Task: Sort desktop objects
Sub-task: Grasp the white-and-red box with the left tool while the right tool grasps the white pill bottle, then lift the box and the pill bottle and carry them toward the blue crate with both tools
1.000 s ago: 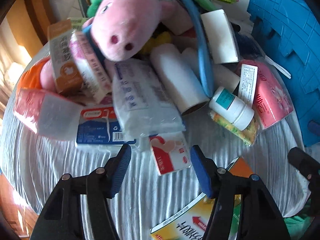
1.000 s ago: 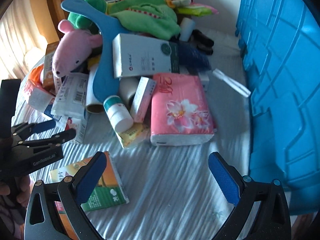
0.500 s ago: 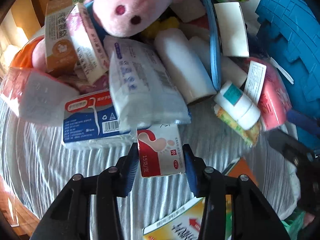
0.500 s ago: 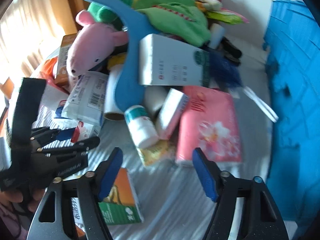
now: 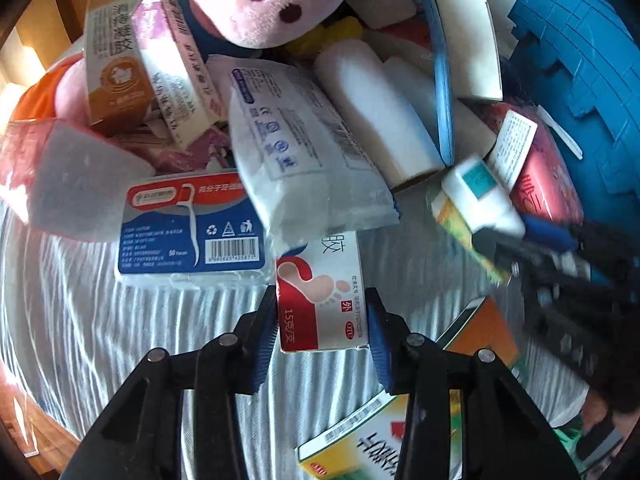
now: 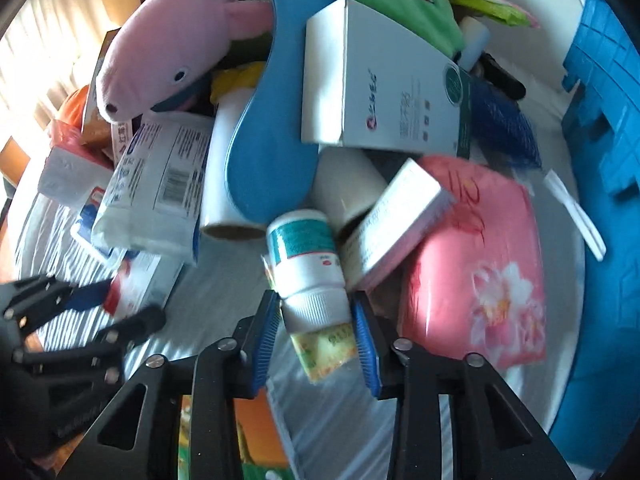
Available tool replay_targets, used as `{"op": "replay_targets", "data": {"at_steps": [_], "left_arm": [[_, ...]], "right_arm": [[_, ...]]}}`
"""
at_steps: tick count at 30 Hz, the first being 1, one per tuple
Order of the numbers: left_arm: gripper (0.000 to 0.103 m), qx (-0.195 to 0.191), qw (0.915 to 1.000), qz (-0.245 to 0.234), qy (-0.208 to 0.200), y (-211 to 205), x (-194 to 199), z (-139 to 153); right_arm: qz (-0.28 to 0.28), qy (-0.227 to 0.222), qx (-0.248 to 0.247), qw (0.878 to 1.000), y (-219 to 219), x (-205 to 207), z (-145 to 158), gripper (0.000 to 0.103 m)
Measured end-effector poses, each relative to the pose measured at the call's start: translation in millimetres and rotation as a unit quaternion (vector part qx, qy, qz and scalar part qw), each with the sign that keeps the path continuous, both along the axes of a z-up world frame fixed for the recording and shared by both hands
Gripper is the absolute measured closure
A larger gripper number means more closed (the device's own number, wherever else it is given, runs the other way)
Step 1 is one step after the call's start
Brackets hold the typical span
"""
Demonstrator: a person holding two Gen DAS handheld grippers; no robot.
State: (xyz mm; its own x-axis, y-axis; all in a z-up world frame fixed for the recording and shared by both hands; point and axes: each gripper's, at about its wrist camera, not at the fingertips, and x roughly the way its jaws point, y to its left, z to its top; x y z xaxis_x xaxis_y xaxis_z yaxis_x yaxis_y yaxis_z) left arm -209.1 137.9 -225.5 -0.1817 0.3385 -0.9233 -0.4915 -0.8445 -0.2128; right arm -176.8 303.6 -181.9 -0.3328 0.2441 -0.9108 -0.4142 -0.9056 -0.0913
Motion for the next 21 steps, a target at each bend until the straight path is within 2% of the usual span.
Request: {"op": "replay_targets", "data": {"at_steps": [6,12,16,21], "left_arm": [[0.061,0.004,0.9999,0.01,-0.004,12,-1,3],[0.062,0.001,0.9998,0.003,0.02,0,29,24],[0.063,0.007,0.999,0.008,0.044,-8,49,49],[0.064,0.027,0.9934,0.021,0.109,-17,54,104]], "right_arm": [[-0.007,0.002,-0.006,1.0,1,2,1,0.068],[-0.005,0.018,-0.001,1.0,-3,10,15,0.068],[-0.002,0.037,-0.001,0.999,-10,21,32,0.069],[0.014,0.067,0.007,0.998,-21,30,59,0.069]]}}
